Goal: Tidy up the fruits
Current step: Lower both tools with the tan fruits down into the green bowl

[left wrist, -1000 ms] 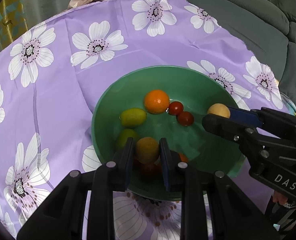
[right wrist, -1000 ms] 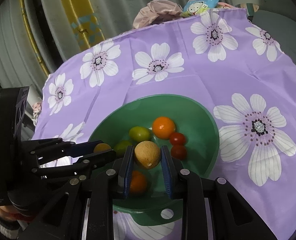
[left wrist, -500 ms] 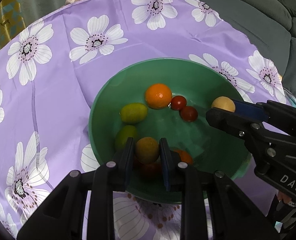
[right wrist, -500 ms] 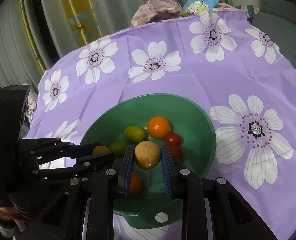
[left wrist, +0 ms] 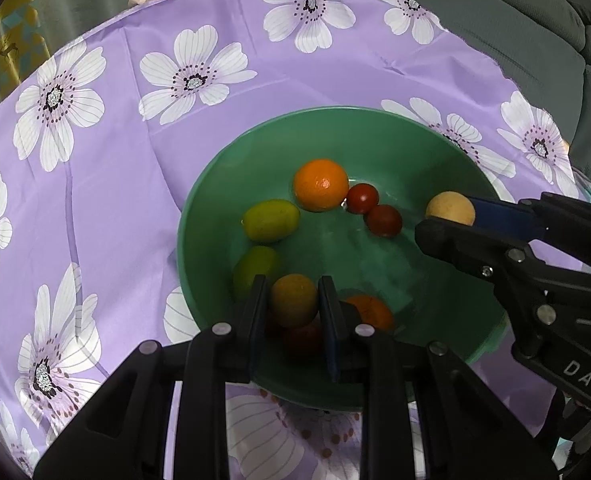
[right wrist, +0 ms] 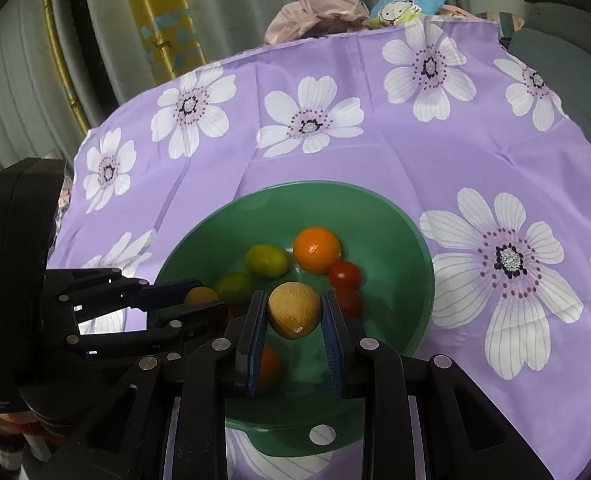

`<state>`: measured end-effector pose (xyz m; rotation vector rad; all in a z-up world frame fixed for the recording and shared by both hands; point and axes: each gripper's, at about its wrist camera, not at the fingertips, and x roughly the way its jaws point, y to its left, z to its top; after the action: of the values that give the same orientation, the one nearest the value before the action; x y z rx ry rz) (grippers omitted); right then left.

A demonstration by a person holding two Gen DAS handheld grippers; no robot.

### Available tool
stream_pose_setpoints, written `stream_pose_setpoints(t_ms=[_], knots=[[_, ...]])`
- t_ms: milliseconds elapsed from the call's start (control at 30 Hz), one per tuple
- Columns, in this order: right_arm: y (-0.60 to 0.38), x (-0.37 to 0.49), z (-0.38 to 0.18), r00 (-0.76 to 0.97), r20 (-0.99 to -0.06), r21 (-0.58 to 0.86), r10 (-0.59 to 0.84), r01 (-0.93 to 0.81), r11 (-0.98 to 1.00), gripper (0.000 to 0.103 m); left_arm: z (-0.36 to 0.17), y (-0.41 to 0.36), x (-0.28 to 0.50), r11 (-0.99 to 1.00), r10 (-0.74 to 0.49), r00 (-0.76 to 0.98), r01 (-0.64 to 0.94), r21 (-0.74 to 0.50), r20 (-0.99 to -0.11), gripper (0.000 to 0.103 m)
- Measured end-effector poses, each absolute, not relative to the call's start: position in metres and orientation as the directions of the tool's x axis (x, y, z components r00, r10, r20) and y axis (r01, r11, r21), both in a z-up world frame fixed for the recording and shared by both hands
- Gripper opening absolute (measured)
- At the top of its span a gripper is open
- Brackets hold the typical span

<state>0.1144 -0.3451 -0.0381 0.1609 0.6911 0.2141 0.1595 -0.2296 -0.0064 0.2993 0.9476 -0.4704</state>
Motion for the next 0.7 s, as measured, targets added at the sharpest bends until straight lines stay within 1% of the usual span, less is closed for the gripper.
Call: stream_pose_setpoints(t_ms=[700], knots=[[-0.3382, 0.1175, -0.0369, 0.730, -0.642, 0.175, 0.234, -0.158, 0.972, 0.028, -0.0110, -0.2308, 0.1631, 0.858, -0.238, 0.482, 0.512, 0.050, -0.843, 0.025]])
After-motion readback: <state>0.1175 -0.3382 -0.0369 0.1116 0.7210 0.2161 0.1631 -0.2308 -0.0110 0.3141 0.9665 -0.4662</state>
